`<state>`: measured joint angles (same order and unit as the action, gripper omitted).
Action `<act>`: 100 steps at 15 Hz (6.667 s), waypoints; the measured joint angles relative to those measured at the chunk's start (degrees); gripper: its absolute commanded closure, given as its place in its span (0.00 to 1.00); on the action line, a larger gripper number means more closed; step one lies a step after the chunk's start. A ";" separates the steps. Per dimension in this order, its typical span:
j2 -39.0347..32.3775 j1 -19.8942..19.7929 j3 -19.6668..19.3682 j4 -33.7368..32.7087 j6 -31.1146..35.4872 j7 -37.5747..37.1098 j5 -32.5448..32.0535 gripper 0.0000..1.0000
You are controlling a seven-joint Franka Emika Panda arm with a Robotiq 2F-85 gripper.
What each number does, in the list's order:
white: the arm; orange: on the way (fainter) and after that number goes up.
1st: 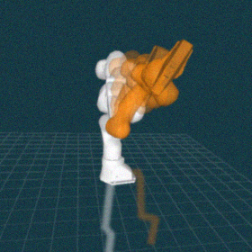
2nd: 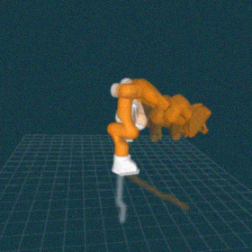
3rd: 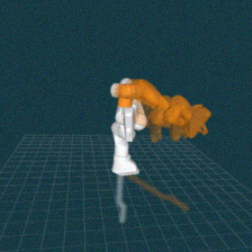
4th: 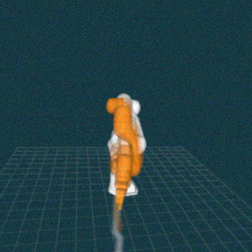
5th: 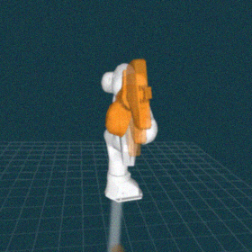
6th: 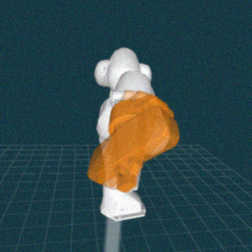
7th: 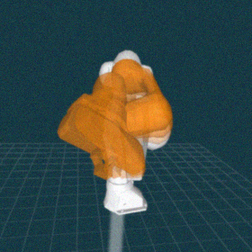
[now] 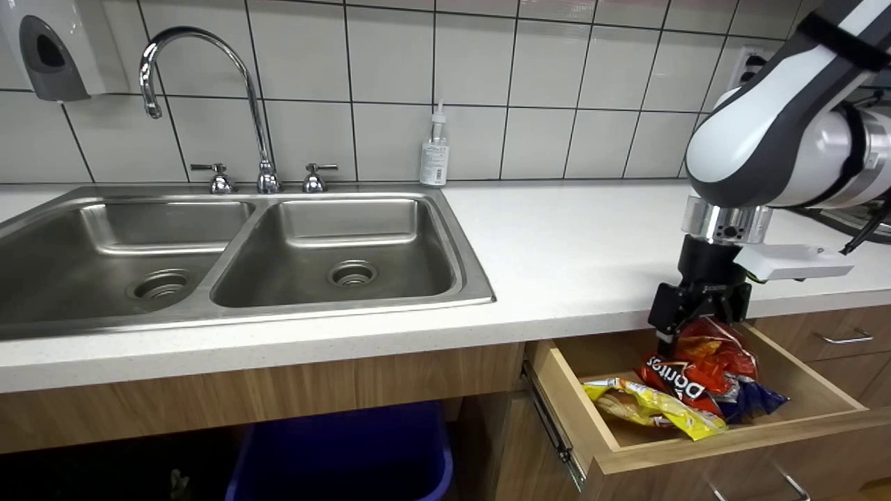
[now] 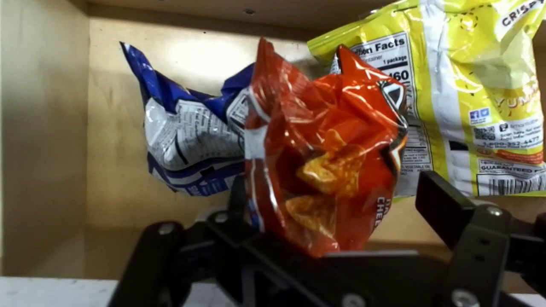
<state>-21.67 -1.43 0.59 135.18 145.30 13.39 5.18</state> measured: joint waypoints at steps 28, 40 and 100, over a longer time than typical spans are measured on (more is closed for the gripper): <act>-0.44 -0.24 -0.60 2.28 -5.76 0.01 -2.60 0.00; 7.73 0.13 0.58 8.79 -5.64 0.01 -2.59 0.00; 8.12 2.13 -1.54 19.91 10.66 -13.53 -13.77 0.00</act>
<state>-13.55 0.70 -0.95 155.09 155.97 -0.14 -8.59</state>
